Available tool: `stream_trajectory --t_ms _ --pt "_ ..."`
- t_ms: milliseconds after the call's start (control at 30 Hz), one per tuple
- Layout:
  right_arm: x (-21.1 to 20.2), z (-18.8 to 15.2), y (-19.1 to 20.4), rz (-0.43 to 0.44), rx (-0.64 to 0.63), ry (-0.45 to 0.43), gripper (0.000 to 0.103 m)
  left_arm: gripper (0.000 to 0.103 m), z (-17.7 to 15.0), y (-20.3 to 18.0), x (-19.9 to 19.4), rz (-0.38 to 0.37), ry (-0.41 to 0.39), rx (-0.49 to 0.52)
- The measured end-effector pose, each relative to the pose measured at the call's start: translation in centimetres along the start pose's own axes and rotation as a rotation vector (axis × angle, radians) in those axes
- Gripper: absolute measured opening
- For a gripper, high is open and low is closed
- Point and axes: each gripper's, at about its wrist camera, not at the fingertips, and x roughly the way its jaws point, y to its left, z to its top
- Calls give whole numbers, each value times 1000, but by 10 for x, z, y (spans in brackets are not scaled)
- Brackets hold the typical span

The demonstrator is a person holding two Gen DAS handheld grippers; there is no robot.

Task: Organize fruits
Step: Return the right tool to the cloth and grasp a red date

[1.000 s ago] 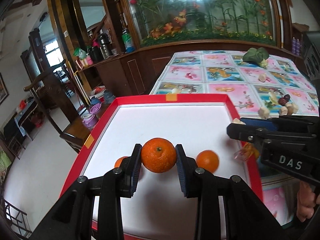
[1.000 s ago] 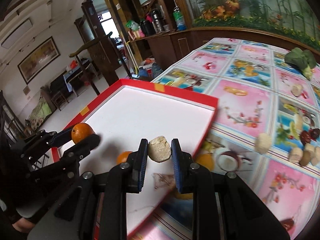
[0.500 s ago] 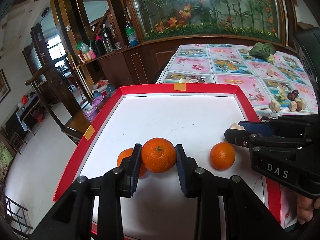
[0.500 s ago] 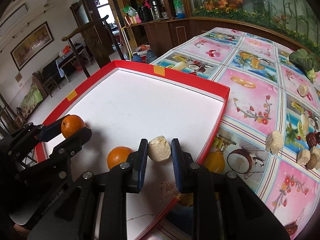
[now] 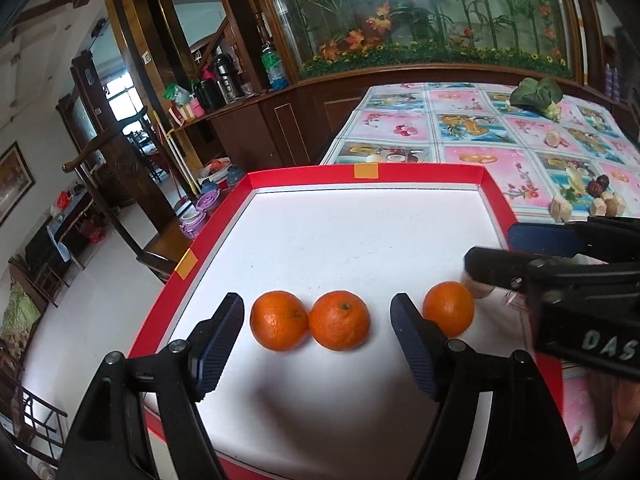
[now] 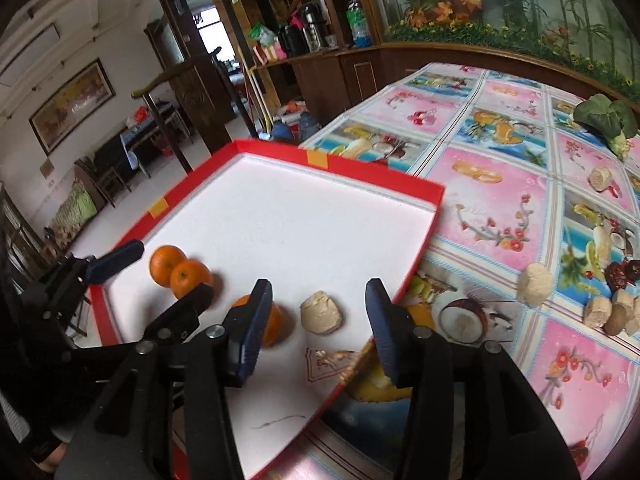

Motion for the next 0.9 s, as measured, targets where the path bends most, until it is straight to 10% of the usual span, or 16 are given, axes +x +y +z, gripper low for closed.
stream_trajectory --t_ms 400,900 --pt "-84 -27 -91 -93 87 -90 52 78 17 -34 -24 -90 -41 59" --pt "-100 -73 -122 -117 -92 87 52 78 23 -125 -45 -343 -19 297"
